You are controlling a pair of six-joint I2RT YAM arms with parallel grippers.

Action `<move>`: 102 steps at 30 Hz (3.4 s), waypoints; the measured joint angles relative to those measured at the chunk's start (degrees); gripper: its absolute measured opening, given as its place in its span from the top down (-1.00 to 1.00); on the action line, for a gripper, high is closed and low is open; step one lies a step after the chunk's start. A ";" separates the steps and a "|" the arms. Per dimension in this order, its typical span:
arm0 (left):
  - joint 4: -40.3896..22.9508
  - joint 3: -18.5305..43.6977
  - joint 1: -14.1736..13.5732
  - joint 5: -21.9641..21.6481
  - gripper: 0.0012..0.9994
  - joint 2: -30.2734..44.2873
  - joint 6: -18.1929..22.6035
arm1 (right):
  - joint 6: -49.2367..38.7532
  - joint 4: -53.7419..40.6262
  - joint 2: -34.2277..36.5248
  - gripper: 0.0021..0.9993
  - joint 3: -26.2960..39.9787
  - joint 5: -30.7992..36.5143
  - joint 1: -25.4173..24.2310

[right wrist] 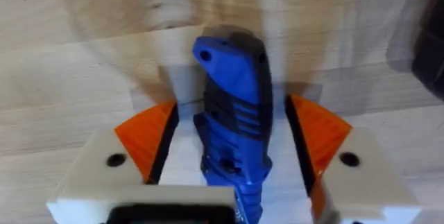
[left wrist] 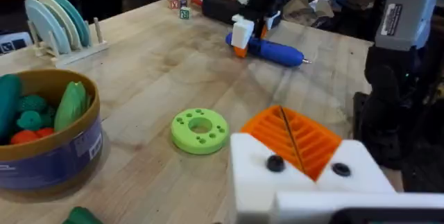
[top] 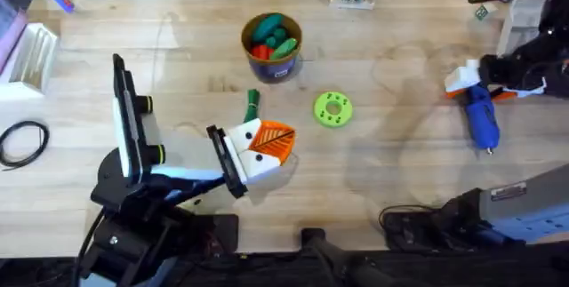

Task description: Pick up the gripper from the table and insert it into the empty holder that is missing its gripper. Then pick up a screw, insert it into the mounting hole, and use the screwdriver to tighten it. Finally, clean up the table by picking up the vegetable and placing it into the bucket.

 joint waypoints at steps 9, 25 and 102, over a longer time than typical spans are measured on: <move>0.00 0.00 0.00 0.00 0.99 0.00 0.00 | -0.25 -0.09 0.02 -0.46 0.00 -0.58 0.00; 0.00 0.00 0.00 0.00 0.99 0.00 0.00 | 0.55 -1.98 -2.67 0.96 -0.30 -2.42 -0.11; 0.00 0.00 0.00 0.00 0.99 0.00 0.00 | 29.18 77.11 -44.59 0.96 -27.69 -21.68 79.93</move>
